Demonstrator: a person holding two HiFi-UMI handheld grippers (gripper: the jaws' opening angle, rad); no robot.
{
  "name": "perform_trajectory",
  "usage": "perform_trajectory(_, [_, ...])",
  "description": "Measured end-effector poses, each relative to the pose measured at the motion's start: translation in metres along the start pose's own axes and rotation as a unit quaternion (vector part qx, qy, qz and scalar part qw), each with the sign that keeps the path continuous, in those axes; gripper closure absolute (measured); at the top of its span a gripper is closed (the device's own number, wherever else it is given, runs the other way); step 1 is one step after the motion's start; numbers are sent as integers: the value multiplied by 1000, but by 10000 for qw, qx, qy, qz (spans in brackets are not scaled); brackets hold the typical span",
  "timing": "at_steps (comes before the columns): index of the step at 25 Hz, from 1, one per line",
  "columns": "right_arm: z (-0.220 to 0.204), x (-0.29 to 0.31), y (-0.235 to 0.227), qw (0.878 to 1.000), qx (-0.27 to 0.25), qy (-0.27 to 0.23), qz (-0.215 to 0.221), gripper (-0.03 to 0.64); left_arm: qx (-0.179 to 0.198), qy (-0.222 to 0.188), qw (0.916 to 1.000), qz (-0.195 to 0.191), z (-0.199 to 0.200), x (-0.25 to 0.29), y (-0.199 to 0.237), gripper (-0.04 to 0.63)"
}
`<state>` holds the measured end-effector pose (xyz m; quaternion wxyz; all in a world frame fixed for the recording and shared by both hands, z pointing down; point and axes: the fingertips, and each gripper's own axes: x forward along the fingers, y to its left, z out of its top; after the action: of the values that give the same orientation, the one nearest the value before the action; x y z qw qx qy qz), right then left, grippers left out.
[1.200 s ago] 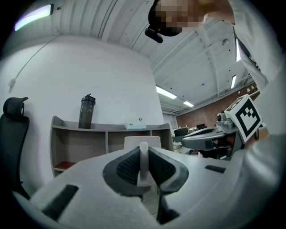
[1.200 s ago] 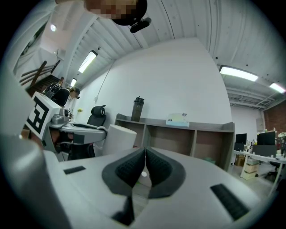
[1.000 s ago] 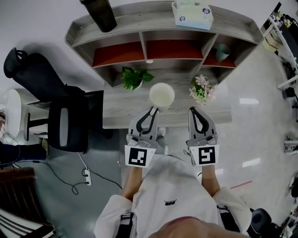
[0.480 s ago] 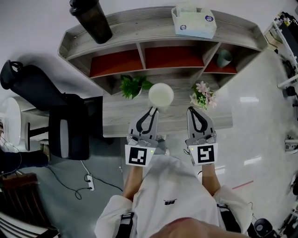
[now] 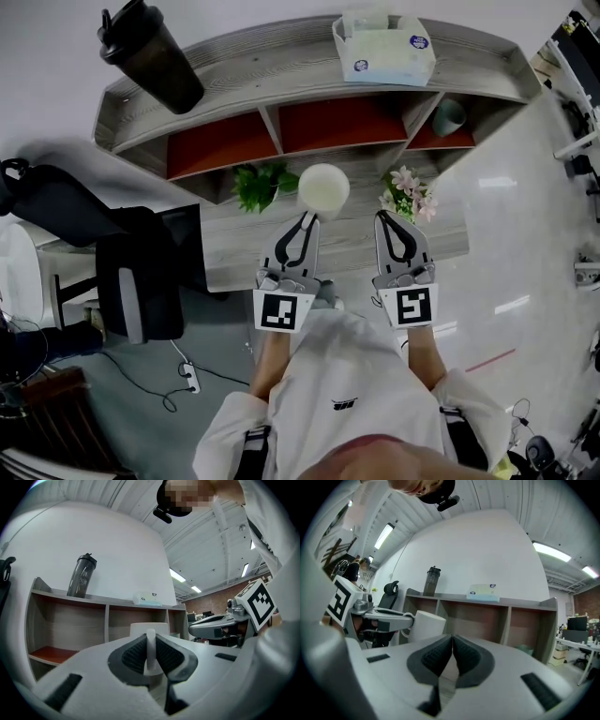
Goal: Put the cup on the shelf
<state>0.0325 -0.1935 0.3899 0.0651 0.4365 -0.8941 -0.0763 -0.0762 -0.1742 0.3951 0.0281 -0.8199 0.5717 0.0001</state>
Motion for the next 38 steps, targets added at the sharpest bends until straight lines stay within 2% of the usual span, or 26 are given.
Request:
perform_trajectory(16, [-16, 33, -22, 9995, 15, 274, -184, 586, -160, 6, 9996, -244, -12, 51, 17, 543])
perform_trajectory(38, [-28, 74, -40, 9988, 134, 381, -281, 586, -236, 47, 9988, -424, -24, 102, 34, 541])
